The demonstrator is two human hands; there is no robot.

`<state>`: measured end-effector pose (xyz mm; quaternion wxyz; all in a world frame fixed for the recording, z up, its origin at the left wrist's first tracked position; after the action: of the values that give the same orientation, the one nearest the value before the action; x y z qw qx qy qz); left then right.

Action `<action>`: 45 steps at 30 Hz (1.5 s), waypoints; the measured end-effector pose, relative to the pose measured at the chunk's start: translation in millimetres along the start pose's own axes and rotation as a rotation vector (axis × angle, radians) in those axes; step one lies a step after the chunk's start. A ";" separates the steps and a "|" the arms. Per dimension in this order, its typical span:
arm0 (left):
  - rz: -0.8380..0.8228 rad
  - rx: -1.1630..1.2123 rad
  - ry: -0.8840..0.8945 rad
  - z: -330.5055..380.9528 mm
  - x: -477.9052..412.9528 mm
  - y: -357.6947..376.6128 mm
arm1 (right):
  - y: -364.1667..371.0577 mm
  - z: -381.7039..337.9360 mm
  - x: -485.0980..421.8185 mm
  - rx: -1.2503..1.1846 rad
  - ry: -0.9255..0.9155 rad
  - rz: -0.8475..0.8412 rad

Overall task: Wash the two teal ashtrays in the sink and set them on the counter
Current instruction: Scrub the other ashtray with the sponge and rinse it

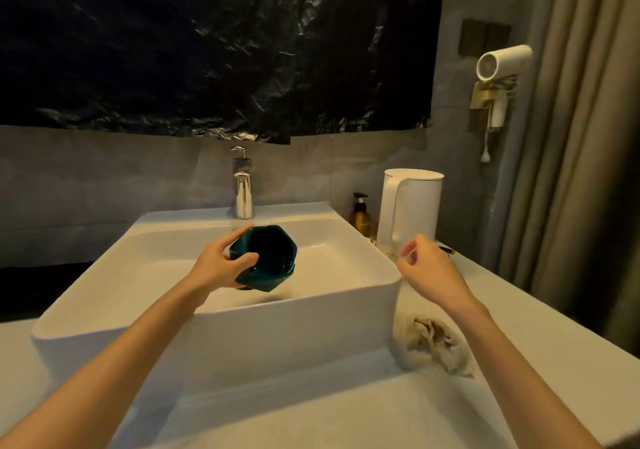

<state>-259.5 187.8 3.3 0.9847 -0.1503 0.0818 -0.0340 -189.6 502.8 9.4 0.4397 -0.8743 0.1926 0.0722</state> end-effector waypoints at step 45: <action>0.172 0.096 -0.040 3.7 3.8 -12.4 | 100.6 -150.2 -30.6 0.066 -1.028 -0.391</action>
<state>-255.7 176.7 9.9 0.9915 -0.0959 0.0729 0.0499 -264.4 337.2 34.5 0.5094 -0.7317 -0.2111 0.4008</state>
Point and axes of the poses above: each hand's wrist, its own x-axis away from the middle knuckle, its own y-axis out of the palm, z = x × y, the point moved 1 cm from there along -x, towards the middle knuckle, and after that the axes turned 2 degrees about -z, right-handed, at the moved point
